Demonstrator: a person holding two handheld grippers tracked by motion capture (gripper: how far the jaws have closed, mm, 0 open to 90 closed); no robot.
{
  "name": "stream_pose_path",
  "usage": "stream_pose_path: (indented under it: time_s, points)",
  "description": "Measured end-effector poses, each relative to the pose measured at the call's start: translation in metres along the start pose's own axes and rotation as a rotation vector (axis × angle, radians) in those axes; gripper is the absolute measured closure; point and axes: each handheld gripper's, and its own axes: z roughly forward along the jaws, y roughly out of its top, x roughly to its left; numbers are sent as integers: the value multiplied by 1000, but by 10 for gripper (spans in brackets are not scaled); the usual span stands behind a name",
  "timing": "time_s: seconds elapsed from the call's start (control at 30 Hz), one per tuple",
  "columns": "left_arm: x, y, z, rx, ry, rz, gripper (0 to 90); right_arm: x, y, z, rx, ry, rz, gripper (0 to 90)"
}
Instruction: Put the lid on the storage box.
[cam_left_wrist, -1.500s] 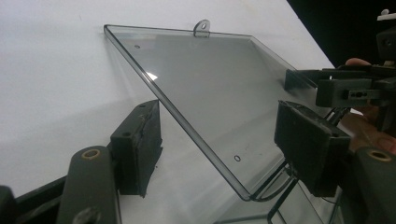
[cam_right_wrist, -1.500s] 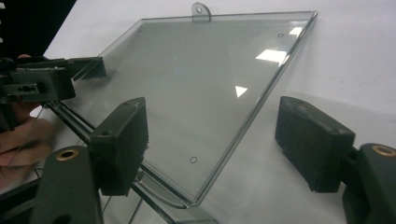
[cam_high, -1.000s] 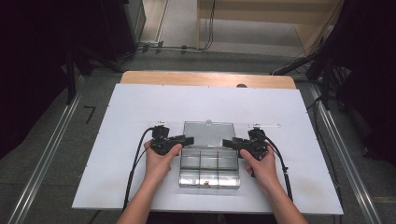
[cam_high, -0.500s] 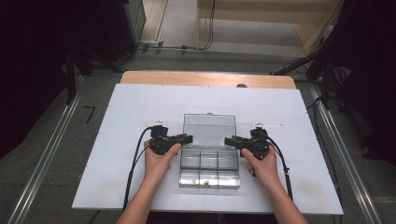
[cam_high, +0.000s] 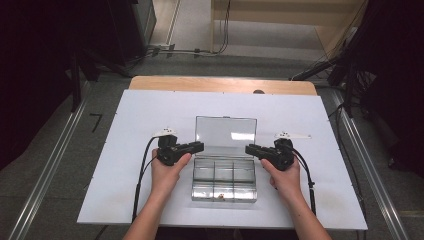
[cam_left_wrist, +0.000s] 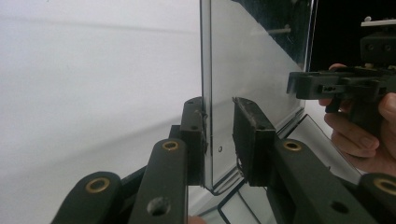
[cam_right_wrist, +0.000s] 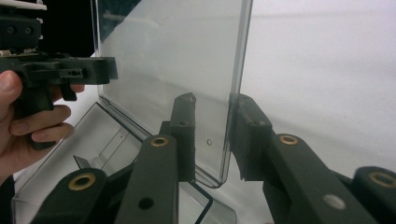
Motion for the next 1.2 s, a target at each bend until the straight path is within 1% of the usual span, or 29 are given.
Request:
stream_pose_path:
  time_s: [0.17,0.27,0.3,0.37,0.4,0.47,0.57,0.63,0.7,0.8,0.87,0.93,1.03,1.13,1.2]
  points:
    - [-1,0,-1,-3,-1,26,758,3,0,-2,-5,-17,-37,722]
    - [-2,1,0,-9,5,32,754,4,-1,-3,-11,-23,-54,725]
    - [-3,1,0,-10,11,43,750,4,-1,-3,-13,-24,-60,725]
    - [-4,5,2,-12,32,82,736,5,-2,-4,-17,-32,-75,729]
    - [-5,8,3,-19,33,93,718,5,-2,-4,-23,-32,-85,733]
    - [-7,15,1,-57,24,105,679,6,-2,-5,-25,-38,-94,734]
    - [-9,27,0,-94,18,107,630,7,-3,-5,-32,-47,-115,734]
    - [-10,34,0,-107,27,106,603,7,-4,-5,-37,-50,-122,733]
    - [-11,41,0,-110,27,117,603,8,-4,-5,-41,-53,-130,734]
    - [-14,45,-2,-116,17,119,628,9,-5,-5,-48,-64,-152,733]
    - [-16,44,-2,-114,30,128,643,10,-5,-5,-55,-72,-170,732]
    - [-16,44,-3,-113,35,126,675,11,-5,-5,-56,-76,-175,730]
    - [-18,42,-7,-119,33,123,706,12,-5,-6,-62,-82,-189,728]
    - [-20,39,-10,-130,30,139,710,13,-5,-6,-65,-84,-199,727]
    - [-22,37,-13,-141,26,142,712,13,-5,-6,-66,-82,-205,725]
